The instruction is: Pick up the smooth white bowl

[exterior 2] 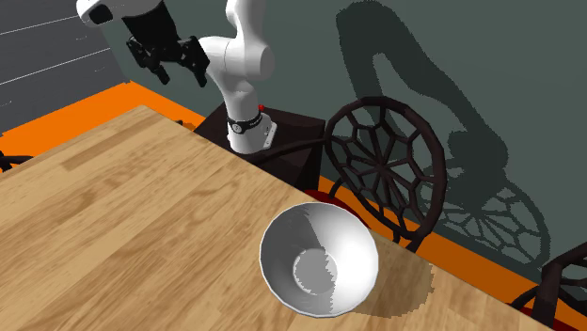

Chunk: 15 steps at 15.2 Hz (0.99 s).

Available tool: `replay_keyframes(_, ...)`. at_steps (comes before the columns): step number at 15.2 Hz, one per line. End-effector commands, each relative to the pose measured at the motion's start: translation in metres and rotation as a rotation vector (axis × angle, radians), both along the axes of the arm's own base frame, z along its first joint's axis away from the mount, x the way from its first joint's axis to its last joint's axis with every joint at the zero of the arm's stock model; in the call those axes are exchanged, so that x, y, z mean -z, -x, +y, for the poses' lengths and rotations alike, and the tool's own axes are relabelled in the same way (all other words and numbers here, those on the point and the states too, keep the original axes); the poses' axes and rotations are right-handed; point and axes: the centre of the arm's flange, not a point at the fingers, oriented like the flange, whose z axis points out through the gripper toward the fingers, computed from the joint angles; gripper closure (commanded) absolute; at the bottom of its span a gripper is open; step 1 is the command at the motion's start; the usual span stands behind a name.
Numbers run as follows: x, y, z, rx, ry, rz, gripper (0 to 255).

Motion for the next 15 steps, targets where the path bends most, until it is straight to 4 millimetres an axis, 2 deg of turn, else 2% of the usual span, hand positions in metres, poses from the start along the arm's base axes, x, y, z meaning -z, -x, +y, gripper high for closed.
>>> replay_keyframes(1, 0.0, 0.0, 0.0, 0.0, 0.0, 0.0, 0)
replay_keyframes(15, 0.002, -0.114, 0.138, 0.007, -0.029, -0.025, 0)
